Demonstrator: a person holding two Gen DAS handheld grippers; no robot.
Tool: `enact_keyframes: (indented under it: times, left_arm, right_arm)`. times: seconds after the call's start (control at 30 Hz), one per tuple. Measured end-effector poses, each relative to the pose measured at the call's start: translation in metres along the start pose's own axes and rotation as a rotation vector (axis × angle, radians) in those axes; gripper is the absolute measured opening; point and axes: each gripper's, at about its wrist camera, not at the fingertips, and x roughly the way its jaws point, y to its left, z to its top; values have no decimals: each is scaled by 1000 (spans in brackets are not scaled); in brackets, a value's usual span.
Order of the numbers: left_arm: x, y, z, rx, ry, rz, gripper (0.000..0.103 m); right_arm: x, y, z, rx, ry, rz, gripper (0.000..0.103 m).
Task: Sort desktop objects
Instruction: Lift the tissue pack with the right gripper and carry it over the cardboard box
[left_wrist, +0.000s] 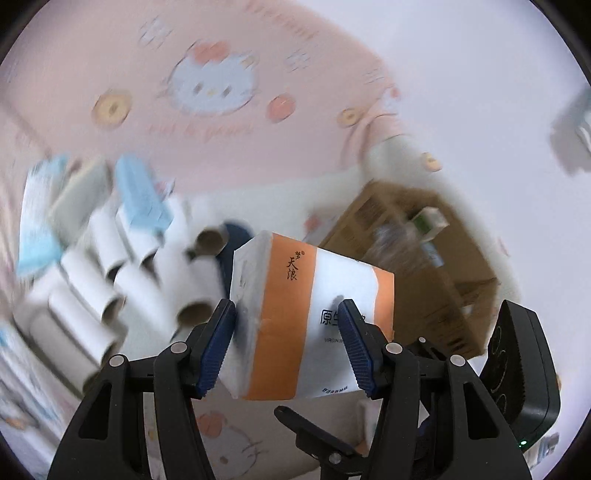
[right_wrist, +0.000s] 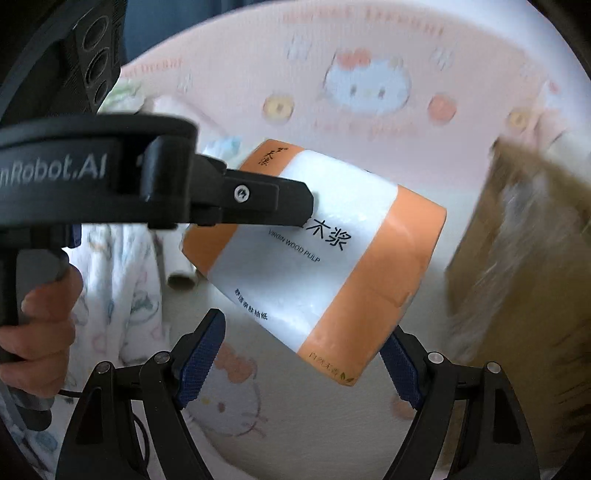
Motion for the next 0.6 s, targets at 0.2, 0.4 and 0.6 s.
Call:
enact_keyframes:
  times: [0.2, 0.4, 0.6]
  left_arm:
    - [-12, -37, 20, 104, -32, -51, 61]
    - [-19, -62, 29, 138, -65, -114, 61]
    - [-21, -95, 36, 227, -79, -153, 61]
  right_arm:
    - [-37, -19, 12, 20, -128, -74, 81]
    - [-75, -30, 18, 4, -219, -150, 81]
    - [-101, -33, 29, -58, -233, -274, 81]
